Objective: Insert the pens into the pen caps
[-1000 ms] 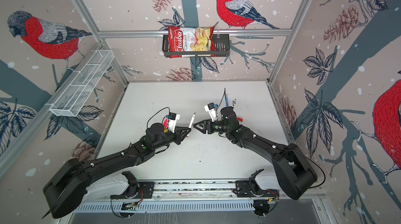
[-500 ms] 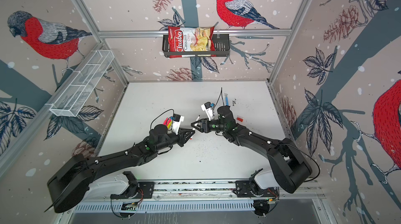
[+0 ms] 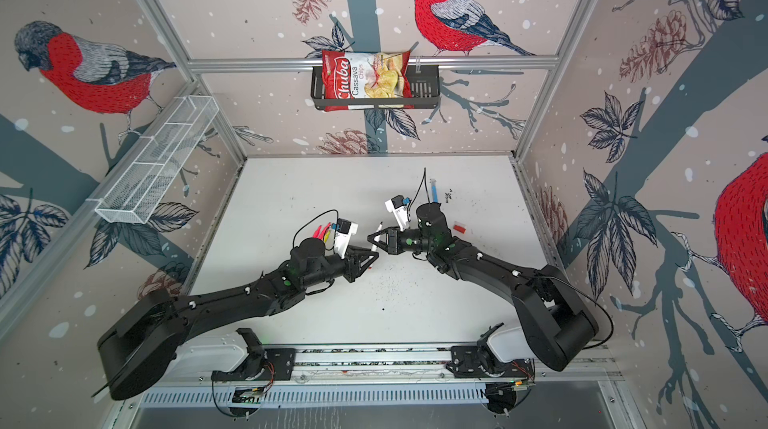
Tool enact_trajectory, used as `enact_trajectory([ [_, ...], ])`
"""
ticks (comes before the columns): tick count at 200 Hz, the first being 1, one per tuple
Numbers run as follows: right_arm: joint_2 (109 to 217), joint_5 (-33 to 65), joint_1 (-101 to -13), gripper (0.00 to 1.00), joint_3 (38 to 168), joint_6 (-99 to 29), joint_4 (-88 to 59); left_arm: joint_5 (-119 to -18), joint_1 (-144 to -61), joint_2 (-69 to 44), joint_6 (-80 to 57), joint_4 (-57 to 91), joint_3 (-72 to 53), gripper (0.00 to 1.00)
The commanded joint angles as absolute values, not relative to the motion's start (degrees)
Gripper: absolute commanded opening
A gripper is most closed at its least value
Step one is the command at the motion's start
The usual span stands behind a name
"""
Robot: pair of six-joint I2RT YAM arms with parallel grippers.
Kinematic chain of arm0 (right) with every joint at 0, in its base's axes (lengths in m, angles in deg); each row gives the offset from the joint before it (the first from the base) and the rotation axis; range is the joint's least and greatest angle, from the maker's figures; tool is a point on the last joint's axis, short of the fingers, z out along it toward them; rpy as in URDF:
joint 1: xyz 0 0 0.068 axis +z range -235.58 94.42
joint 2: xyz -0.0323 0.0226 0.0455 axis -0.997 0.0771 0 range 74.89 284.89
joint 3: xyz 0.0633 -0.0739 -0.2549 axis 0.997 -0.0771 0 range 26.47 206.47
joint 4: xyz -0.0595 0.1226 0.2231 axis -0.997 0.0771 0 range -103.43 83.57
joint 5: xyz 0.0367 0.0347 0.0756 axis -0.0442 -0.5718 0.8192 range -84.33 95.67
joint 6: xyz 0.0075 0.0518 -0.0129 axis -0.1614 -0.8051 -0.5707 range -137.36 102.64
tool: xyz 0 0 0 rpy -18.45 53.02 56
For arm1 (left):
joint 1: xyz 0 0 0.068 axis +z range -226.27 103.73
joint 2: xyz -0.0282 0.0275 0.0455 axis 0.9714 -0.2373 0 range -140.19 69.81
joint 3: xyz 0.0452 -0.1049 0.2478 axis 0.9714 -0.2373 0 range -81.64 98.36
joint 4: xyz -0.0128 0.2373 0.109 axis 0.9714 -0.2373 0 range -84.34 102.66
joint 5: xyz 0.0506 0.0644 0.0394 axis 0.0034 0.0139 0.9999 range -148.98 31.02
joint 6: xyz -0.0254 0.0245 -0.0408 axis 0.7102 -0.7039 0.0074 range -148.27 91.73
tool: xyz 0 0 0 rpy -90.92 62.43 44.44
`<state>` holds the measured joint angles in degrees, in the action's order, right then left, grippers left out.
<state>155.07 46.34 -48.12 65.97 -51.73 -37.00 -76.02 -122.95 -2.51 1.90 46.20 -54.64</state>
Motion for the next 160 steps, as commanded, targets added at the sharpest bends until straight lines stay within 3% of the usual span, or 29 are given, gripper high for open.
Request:
enact_trajectory([
  [1, 154.6, 46.7, -48.0, 0.11, 65.8, -51.2, -38.8, -78.3, -123.0, -3.5, 2.2, 48.3, -53.7, 0.31],
  [37, 154.4, 46.7, -47.7, 0.11, 65.7, -51.2, -38.9, -78.4, -123.0, -3.9, 2.9, 49.5, -53.8, 0.24],
  [84, 154.1, 46.7, -47.6, 0.14, 65.4, -51.2, -38.9, -77.3, -122.9, -3.4, 2.5, 49.1, -53.8, 0.03],
  [94, 153.9, 46.7, -47.5, 0.17, 65.6, -51.1, -38.8, -76.9, -122.9, -3.3, 2.5, 48.9, -53.8, 0.0],
  [124, 152.8, 45.0, -47.5, 0.48, 65.8, -49.9, -36.5, -75.2, -123.0, -2.9, 2.4, 48.2, -54.1, 0.0],
  [160, 149.1, 36.2, -49.2, 0.57, 66.7, -46.9, -27.6, -72.9, -122.9, -1.4, 2.0, 47.0, -55.0, 0.0],
])
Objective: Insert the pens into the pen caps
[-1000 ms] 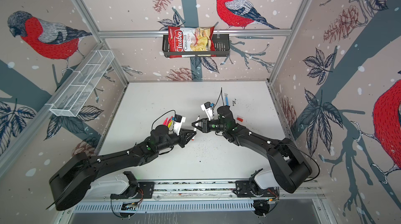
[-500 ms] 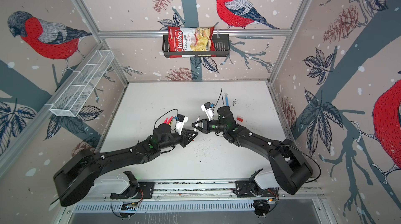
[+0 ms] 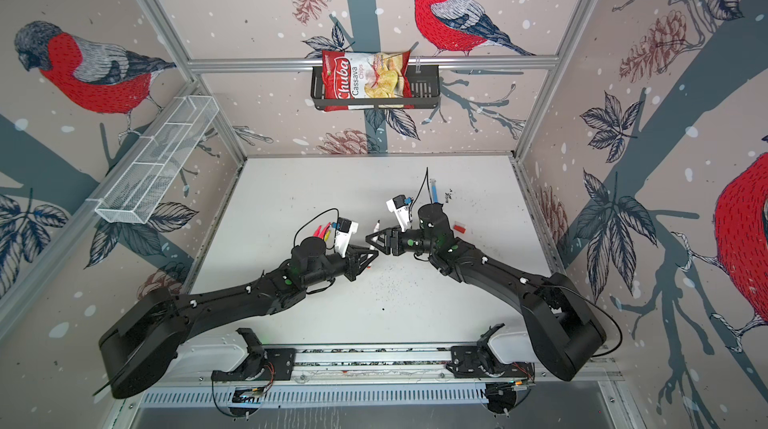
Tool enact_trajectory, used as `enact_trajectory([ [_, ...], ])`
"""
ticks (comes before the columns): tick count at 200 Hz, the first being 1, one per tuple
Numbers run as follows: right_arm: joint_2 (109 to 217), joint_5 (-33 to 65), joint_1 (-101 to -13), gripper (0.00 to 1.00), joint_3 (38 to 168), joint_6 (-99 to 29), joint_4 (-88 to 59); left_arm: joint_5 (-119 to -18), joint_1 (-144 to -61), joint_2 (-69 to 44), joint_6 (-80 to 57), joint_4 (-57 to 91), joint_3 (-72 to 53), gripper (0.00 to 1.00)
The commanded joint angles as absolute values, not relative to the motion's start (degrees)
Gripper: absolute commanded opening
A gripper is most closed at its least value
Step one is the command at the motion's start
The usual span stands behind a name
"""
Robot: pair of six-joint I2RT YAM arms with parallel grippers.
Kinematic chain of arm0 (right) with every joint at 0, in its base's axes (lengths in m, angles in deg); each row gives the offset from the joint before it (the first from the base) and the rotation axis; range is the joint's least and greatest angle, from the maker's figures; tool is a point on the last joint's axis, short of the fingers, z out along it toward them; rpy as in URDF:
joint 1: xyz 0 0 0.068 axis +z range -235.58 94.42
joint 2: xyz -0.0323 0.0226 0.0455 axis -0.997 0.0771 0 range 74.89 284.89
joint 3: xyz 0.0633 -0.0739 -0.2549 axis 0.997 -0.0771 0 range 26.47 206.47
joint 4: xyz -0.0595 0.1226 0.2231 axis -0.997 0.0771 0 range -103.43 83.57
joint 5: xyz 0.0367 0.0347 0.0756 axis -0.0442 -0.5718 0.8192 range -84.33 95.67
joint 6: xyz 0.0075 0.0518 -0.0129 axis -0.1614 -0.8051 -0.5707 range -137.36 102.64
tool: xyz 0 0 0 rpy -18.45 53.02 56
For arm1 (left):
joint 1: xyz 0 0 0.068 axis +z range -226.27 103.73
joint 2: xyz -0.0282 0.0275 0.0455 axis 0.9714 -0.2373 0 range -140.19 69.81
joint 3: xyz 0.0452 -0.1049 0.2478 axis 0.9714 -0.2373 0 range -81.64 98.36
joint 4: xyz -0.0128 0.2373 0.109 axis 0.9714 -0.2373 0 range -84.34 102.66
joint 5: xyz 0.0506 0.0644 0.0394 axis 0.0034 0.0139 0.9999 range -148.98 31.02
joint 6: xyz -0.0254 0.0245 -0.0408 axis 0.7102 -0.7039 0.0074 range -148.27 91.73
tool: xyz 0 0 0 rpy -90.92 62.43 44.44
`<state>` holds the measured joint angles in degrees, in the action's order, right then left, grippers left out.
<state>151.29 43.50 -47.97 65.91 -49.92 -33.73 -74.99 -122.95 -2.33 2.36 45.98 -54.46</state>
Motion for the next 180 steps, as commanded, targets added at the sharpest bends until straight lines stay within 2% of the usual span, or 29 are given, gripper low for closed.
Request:
enact_trajectory([
  [1, 149.0, 35.9, -49.3, 0.58, 66.7, -46.9, -27.1, -72.8, -122.9, -1.3, 2.0, 47.0, -55.0, 0.0],
  [47, 145.1, 24.7, -56.1, 0.61, 67.9, -44.9, -14.5, -71.3, -122.8, 0.5, 1.7, 48.7, -57.6, 0.0],
  [96, 143.2, 19.9, -67.5, 0.63, 65.5, -46.9, -9.2, -71.0, -122.7, 1.5, 1.7, 48.8, -58.6, 0.0],
  [123, 145.0, 15.6, -73.0, 0.67, 66.5, -47.0, -4.8, -70.9, -122.7, 1.8, 1.5, 48.6, -58.9, 0.0],
  [180, 152.2, 14.9, -81.6, 0.68, 67.5, -45.7, -4.4, -71.4, -122.7, 1.9, 1.7, 49.0, -58.9, 0.0],
])
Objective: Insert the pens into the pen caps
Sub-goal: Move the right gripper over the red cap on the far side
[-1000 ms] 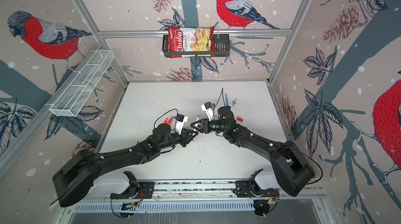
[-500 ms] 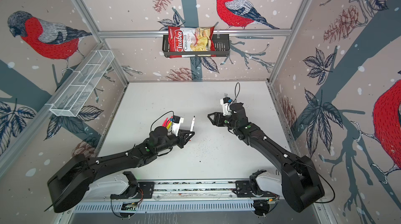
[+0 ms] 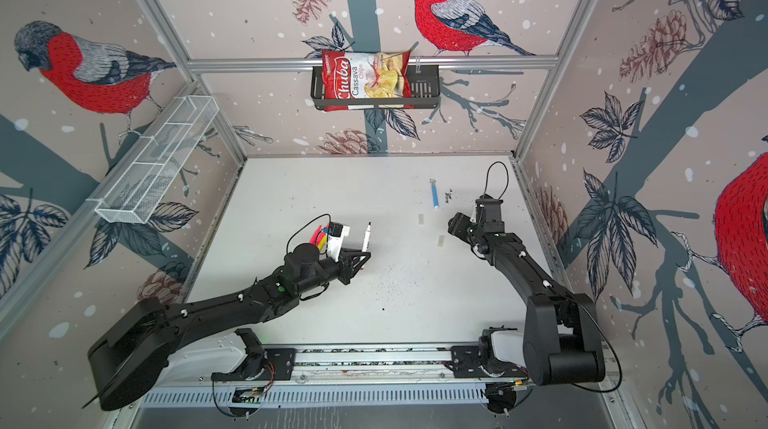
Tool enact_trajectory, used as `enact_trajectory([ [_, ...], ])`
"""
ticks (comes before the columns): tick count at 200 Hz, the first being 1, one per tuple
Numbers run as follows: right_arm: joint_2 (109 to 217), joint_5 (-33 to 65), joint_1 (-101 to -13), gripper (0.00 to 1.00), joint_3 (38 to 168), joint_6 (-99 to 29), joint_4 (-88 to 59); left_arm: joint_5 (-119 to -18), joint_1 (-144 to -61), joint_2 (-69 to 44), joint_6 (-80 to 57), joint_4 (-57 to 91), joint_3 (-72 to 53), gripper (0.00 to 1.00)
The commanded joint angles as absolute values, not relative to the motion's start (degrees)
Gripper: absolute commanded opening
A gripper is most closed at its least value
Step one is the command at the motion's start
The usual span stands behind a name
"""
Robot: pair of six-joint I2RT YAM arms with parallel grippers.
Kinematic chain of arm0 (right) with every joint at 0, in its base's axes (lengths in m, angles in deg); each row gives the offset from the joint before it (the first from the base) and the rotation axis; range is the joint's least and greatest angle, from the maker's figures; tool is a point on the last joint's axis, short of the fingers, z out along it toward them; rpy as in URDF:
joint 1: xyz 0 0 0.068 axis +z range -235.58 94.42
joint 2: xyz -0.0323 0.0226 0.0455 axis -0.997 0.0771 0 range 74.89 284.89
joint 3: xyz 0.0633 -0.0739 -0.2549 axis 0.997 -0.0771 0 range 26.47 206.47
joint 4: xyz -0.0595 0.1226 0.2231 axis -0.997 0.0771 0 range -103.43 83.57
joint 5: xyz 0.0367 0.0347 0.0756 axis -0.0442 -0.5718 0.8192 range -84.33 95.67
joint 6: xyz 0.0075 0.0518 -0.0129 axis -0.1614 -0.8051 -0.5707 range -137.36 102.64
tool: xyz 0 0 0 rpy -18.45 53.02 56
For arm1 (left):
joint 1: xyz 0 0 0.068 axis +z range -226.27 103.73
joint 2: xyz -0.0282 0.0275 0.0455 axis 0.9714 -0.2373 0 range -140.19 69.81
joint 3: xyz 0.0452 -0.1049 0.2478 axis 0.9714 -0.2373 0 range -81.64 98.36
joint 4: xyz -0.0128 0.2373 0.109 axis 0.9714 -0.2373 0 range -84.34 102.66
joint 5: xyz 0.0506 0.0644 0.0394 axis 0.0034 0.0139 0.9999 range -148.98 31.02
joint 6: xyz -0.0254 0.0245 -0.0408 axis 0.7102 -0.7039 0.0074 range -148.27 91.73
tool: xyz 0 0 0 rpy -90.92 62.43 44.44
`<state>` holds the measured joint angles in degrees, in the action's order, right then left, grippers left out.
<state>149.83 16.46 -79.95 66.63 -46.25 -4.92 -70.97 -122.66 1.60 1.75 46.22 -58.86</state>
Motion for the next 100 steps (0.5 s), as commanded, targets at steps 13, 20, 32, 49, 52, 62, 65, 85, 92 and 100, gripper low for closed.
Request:
enact_trajectory([
  [13, 154.4, 15.1, -82.7, 0.68, 68.1, -45.5, -5.1, -71.4, -122.7, 2.0, 1.6, 48.9, -58.9, 0.0],
  [20, 155.6, 15.3, -83.1, 0.68, 68.4, -45.4, -5.3, -71.4, -122.7, 2.1, 1.5, 48.9, -58.9, 0.0],
  [32, 157.5, 14.8, -83.5, 0.68, 69.0, -45.3, -5.9, -71.4, -122.7, 2.3, 1.5, 48.7, -58.9, 0.0],
  [49, 160.5, 14.9, -84.0, 0.68, 69.9, -45.1, -6.8, -71.2, -122.7, 2.6, 1.3, 48.4, -59.0, 0.0],
  [52, 161.0, 15.0, -84.0, 0.68, 70.2, -45.0, -6.8, -71.1, -122.7, 2.7, 1.2, 48.4, -59.0, 0.0],
  [62, 162.7, 15.5, -84.1, 0.67, 71.0, -44.7, -6.9, -71.0, -122.7, 2.9, 1.1, 48.1, -59.0, 0.0],
  [65, 163.1, 15.5, -84.1, 0.67, 71.2, -44.6, -6.9, -70.9, -122.7, 3.0, 1.1, 48.1, -59.0, 0.0],
  [85, 165.2, 15.7, -84.0, 0.67, 72.2, -44.0, -7.4, -70.5, -122.7, 3.7, 0.9, 47.8, -59.5, 0.0],
  [92, 165.8, 16.0, -84.0, 0.67, 72.6, -44.0, -7.7, -70.4, -122.7, 4.1, 0.8, 47.7, -59.7, 0.0],
  [100, 166.4, 16.4, -84.0, 0.66, 72.8, -43.9, -7.8, -70.1, -122.7, 4.3, 0.9, 47.7, -60.0, 0.0],
])
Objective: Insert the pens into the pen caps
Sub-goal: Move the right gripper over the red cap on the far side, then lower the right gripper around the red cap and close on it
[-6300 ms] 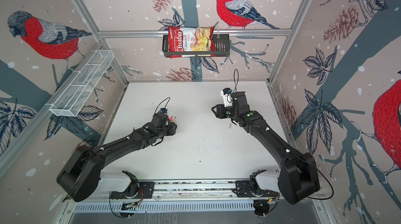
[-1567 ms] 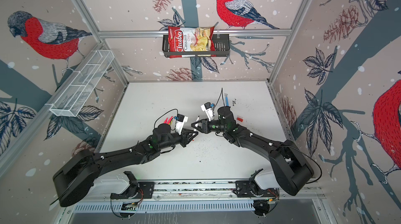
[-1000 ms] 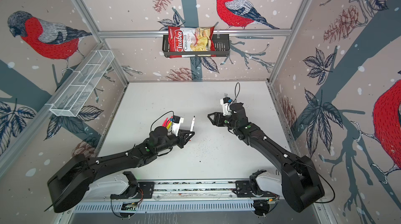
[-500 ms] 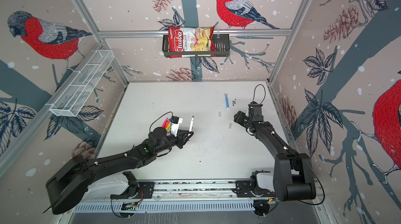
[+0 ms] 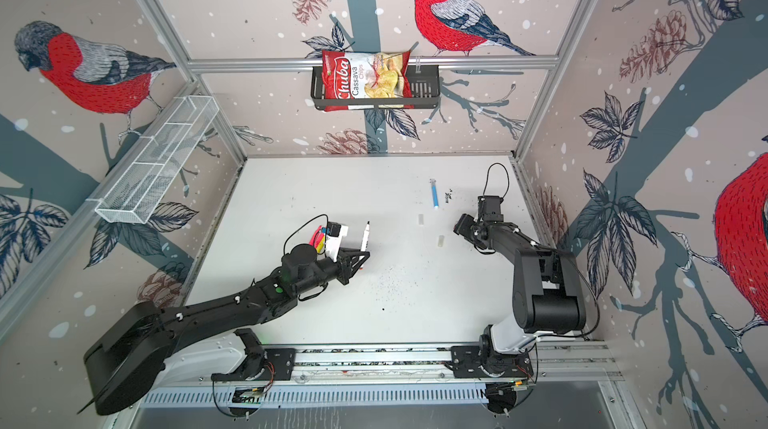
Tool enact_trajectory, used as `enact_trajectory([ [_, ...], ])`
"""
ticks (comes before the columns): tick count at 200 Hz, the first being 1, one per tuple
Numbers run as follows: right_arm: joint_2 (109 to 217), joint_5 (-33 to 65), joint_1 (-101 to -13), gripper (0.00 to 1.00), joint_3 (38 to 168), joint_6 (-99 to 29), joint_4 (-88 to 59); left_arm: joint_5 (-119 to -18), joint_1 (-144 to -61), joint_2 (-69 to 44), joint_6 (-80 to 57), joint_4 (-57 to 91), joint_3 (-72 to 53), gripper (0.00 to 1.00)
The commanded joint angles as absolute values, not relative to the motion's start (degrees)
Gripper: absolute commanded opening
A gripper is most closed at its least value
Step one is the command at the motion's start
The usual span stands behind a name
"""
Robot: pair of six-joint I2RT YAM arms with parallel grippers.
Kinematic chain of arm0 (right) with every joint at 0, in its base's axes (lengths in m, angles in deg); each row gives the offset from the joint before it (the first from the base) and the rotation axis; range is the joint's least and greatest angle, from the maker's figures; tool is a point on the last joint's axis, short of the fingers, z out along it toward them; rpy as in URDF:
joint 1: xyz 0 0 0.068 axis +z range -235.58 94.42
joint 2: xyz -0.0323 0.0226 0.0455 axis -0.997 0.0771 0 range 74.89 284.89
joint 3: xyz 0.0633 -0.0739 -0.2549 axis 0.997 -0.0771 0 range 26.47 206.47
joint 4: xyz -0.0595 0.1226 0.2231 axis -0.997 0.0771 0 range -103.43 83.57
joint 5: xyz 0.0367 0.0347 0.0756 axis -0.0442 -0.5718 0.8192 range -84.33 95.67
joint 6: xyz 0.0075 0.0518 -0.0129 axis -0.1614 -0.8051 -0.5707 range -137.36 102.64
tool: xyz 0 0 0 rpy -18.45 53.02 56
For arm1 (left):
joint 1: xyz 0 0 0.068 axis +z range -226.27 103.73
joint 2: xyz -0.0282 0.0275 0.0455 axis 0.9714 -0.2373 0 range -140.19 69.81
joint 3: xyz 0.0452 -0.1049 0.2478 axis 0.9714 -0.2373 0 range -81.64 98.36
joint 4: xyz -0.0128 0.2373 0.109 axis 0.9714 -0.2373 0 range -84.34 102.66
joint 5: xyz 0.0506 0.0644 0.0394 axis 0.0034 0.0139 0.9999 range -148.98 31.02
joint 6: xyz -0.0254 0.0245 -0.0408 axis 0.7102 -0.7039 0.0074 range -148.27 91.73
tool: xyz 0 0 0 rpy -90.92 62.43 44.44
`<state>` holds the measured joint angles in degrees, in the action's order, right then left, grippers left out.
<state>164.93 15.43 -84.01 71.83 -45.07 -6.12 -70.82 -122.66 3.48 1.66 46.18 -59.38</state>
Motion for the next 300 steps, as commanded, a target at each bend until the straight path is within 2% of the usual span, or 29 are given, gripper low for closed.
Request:
enact_trajectory([
  [1, 166.4, 16.4, -84.0, 0.67, 72.9, -43.8, -7.9, -70.1, -122.7, 4.3, 0.8, 47.7, -60.0, 0.0],
  [45, 169.1, 19.7, -83.2, 0.64, 73.6, -43.5, -9.4, -69.5, -122.7, 5.0, 0.9, 48.1, -61.1, 0.0],
  [179, 174.1, 19.1, -79.1, 0.61, 78.0, -41.2, -8.0, -68.6, -122.7, 7.1, 0.7, 47.1, -61.8, 0.0],
  [300, 183.4, 17.0, -75.1, 0.61, 89.8, -40.9, -3.1, -66.5, -122.6, 10.1, 0.8, 47.4, -64.2, 0.0],
])
